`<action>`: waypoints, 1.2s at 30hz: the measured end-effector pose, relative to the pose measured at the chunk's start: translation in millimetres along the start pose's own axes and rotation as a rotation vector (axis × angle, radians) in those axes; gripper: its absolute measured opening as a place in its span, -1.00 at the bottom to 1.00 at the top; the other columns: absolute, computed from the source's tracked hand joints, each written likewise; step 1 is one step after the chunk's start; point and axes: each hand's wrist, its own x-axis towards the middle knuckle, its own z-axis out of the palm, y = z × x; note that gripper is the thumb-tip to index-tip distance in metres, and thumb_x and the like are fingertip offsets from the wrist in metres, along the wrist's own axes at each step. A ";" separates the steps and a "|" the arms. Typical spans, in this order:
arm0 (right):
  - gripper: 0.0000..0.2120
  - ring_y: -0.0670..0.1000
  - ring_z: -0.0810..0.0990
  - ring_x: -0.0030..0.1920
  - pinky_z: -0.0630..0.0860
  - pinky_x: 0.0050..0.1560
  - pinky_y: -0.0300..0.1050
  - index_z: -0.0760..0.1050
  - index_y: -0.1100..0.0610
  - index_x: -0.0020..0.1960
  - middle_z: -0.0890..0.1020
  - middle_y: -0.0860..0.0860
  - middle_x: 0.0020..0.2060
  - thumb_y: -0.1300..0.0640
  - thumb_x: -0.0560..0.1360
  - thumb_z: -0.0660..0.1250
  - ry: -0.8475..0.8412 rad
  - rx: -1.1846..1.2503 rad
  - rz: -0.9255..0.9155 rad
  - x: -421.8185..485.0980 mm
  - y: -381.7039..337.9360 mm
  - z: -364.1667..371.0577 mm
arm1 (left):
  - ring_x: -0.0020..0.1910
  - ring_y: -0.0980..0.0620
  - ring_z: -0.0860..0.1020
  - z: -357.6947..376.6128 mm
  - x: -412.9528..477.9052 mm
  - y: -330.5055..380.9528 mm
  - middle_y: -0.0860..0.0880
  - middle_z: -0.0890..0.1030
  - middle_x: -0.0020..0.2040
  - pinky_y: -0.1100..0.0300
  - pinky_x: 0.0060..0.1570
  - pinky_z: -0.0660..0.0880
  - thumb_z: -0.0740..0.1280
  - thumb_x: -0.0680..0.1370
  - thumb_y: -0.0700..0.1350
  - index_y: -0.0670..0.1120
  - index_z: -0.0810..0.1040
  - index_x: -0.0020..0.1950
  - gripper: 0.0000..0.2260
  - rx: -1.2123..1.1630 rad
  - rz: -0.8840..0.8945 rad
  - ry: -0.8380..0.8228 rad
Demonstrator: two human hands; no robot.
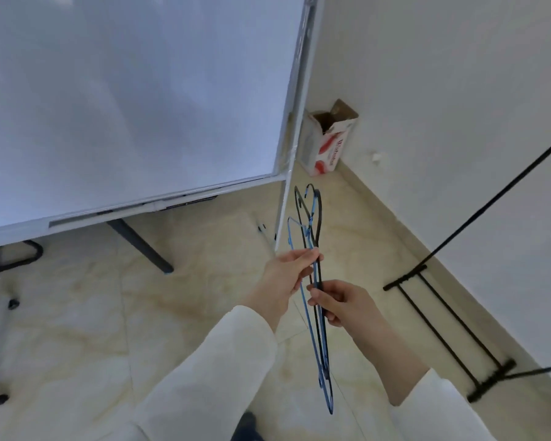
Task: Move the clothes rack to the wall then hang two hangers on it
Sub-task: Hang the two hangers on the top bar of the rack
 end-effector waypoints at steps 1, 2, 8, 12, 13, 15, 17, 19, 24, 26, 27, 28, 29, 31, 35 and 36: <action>-0.93 -0.19 0.34 -0.57 0.31 -0.42 -0.31 0.58 0.16 -0.10 0.62 -0.06 -0.42 0.19 0.45 0.34 0.037 0.013 0.008 4.2 -3.6 -4.5 | -0.29 0.24 0.44 7.3 8.1 4.5 0.15 0.60 -0.22 0.35 -0.28 0.30 0.38 0.46 -0.02 0.03 0.61 -0.24 -0.91 0.019 -0.002 -0.028; -0.94 -0.19 0.34 -0.58 0.32 -0.39 -0.30 0.58 0.15 -0.10 0.62 -0.05 -0.41 0.19 0.45 0.33 0.074 0.027 0.016 8.1 -6.4 -9.2 | -0.29 0.23 0.45 15.2 16.3 8.2 0.13 0.59 -0.22 0.33 -0.26 0.30 0.39 0.45 -0.01 0.03 0.62 -0.23 -0.92 0.044 -0.004 -0.055; -0.94 -0.20 0.35 -0.58 0.33 -0.40 -0.29 0.58 0.14 -0.12 0.62 -0.04 -0.41 0.20 0.45 0.33 0.300 0.131 0.046 21.8 -7.4 -47.4 | -0.20 0.21 0.51 71.7 51.2 21.1 0.10 0.59 -0.21 0.29 -0.26 0.29 0.39 0.43 0.01 -0.02 0.63 -0.05 -0.84 0.187 -0.032 -0.202; -0.95 -0.19 0.35 -0.58 0.34 -0.40 -0.31 0.57 0.12 -0.13 0.61 -0.03 -0.38 0.19 0.46 0.32 0.396 0.174 0.052 23.4 -5.6 -87.1 | -0.17 0.18 0.51 120.0 65.4 21.9 0.09 0.60 -0.19 0.26 -0.18 0.34 0.41 0.41 0.05 0.08 0.62 -0.18 -0.92 0.286 -0.052 -0.304; -0.94 -0.19 0.35 -0.58 0.34 -0.40 -0.31 0.57 0.13 -0.12 0.61 -0.02 -0.37 0.19 0.47 0.32 0.408 0.180 0.052 23.6 -5.5 -95.0 | -0.17 0.20 0.51 129.7 68.3 22.1 0.10 0.60 -0.20 0.26 -0.15 0.34 0.41 0.41 0.04 0.08 0.62 -0.20 -0.93 0.296 -0.050 -0.324; -0.93 -0.19 0.35 -0.57 0.33 -0.39 -0.31 0.57 0.13 -0.10 0.60 -0.02 -0.37 0.19 0.47 0.31 0.452 0.202 0.056 23.4 -4.8 -116.6 | -0.19 0.25 0.51 156.1 73.7 22.0 0.11 0.59 -0.25 0.24 -0.12 0.35 0.40 0.43 0.03 0.07 0.61 -0.22 -0.93 0.322 -0.041 -0.375; -0.94 -0.19 0.34 -0.57 0.34 -0.39 -0.31 0.57 0.12 -0.11 0.60 -0.03 -0.37 0.18 0.47 0.31 0.494 0.218 0.056 22.7 -5.6 -140.5 | -0.21 0.27 0.51 184.7 77.0 23.0 0.12 0.57 -0.27 0.24 -0.11 0.36 0.39 0.43 0.03 0.08 0.61 -0.24 -0.92 0.354 -0.033 -0.417; -0.94 -0.18 0.33 -0.57 0.32 -0.40 -0.31 0.57 0.12 -0.14 0.60 -0.03 -0.38 0.18 0.47 0.32 0.530 0.237 0.042 22.1 -6.3 -168.3 | -0.22 0.26 0.50 216.5 81.1 24.7 0.10 0.56 -0.27 0.26 -0.15 0.35 0.38 0.44 0.03 0.08 0.60 -0.25 -0.91 0.390 -0.024 -0.455; -0.93 -0.18 0.31 -0.56 0.30 -0.40 -0.30 0.57 0.14 -0.15 0.60 -0.01 -0.37 0.17 0.46 0.32 0.601 0.257 0.009 22.5 -10.8 -241.5 | -0.24 0.26 0.48 296.5 91.7 28.7 0.11 0.54 -0.28 0.25 -0.11 0.36 0.38 0.44 0.05 0.05 0.61 -0.17 -0.90 0.456 -0.005 -0.524; -0.93 -0.18 0.30 -0.56 0.31 -0.38 -0.29 0.57 0.13 -0.17 0.60 -0.02 -0.38 0.17 0.46 0.33 0.639 0.266 0.004 22.0 -12.9 -269.5 | -0.25 0.26 0.49 328.2 96.2 29.3 0.12 0.56 -0.27 0.27 -0.17 0.36 0.39 0.43 0.05 0.05 0.61 -0.20 -0.91 0.465 -0.004 -0.548; -0.93 -0.18 0.31 -0.56 0.32 -0.37 -0.28 0.57 0.12 -0.17 0.60 -0.03 -0.39 0.16 0.46 0.33 0.654 0.273 -0.001 22.2 -14.5 -282.2 | -0.24 0.26 0.49 342.3 97.6 31.0 0.12 0.57 -0.25 0.28 -0.18 0.36 0.39 0.43 0.05 0.06 0.61 -0.21 -0.91 0.472 -0.002 -0.563; -0.93 -0.18 0.31 -0.56 0.32 -0.36 -0.28 0.56 0.11 -0.18 0.60 -0.04 -0.39 0.16 0.46 0.32 0.664 0.275 -0.003 22.1 -16.3 -294.2 | -0.23 0.26 0.50 355.6 98.3 32.8 0.12 0.58 -0.24 0.29 -0.18 0.36 0.39 0.42 0.05 0.06 0.61 -0.22 -0.91 0.478 0.002 -0.580; -0.93 -0.18 0.31 -0.56 0.33 -0.36 -0.29 0.56 0.10 -0.17 0.60 -0.05 -0.40 0.16 0.47 0.32 0.677 0.272 -0.004 22.7 -18.0 -308.0 | -0.23 0.26 0.50 370.6 99.8 34.5 0.12 0.57 -0.25 0.29 -0.20 0.35 0.38 0.43 0.05 0.06 0.61 -0.21 -0.90 0.483 0.007 -0.595; -0.93 -0.19 0.32 -0.57 0.36 -0.37 -0.32 0.57 0.10 -0.15 0.60 -0.07 -0.41 0.15 0.46 0.32 0.706 0.267 -0.002 25.0 -21.8 -330.3 | -0.25 0.26 0.49 395.6 104.8 37.2 0.13 0.54 -0.28 0.31 -0.24 0.33 0.37 0.44 0.05 0.04 0.60 -0.21 -0.89 0.494 0.017 -0.622; -0.91 -0.18 0.33 -0.54 0.36 -0.41 -0.35 0.58 0.12 -0.10 0.60 -0.08 -0.40 0.13 0.47 0.32 0.760 0.272 -0.006 33.5 -28.9 -373.5 | -0.23 0.27 0.46 445.9 115.3 48.4 0.14 0.52 -0.25 0.31 -0.25 0.32 0.33 0.47 0.07 0.01 0.61 -0.13 -0.85 0.565 0.026 -0.685; -0.91 -0.17 0.33 -0.52 0.36 -0.39 -0.33 0.58 0.11 -0.12 0.60 -0.08 -0.41 0.13 0.46 0.32 0.777 0.272 -0.006 36.3 -32.1 -383.4 | -0.24 0.27 0.46 457.4 118.5 52.2 0.13 0.51 -0.25 0.31 -0.26 0.32 0.33 0.47 0.06 0.00 0.61 -0.12 -0.84 0.574 0.028 -0.700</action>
